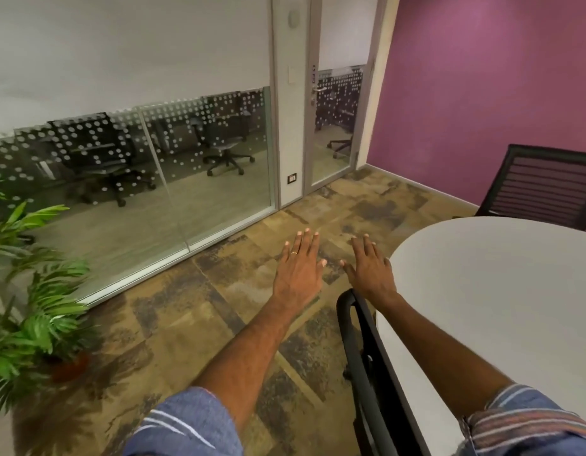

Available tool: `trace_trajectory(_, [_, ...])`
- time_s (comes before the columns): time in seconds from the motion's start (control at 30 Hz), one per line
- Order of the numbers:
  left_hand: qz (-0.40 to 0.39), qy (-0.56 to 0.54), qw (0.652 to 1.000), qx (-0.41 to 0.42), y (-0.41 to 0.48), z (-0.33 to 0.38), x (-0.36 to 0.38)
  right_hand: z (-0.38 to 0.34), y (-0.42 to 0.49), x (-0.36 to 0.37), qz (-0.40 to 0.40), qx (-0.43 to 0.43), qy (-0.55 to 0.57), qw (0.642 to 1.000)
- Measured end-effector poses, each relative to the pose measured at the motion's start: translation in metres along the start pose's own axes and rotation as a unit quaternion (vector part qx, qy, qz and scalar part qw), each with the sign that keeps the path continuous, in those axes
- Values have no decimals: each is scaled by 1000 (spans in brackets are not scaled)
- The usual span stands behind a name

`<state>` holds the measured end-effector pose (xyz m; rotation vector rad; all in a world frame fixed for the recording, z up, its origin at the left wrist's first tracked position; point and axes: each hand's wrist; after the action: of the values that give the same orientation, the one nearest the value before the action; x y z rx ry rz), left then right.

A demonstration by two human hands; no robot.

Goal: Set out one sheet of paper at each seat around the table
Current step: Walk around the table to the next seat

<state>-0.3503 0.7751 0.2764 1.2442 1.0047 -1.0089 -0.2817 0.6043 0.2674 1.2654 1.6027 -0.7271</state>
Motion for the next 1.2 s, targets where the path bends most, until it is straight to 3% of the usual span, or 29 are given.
trace_trajectory(0.5, [-11, -34, 990, 135, 135, -70, 19, -28, 93, 20, 88, 97, -25, 991])
trace_trajectory(1.2, [-33, -62, 957, 282, 391, 5, 104, 94, 273, 0, 99, 260, -75, 957])
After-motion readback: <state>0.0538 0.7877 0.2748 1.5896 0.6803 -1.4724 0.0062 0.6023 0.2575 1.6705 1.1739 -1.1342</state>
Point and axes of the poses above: each hand's wrist, its own y-axis towards the middle knuckle, its own x-axis out of the palm, z = x × y, and after that the axes turned 7 degrees about y, right-handed
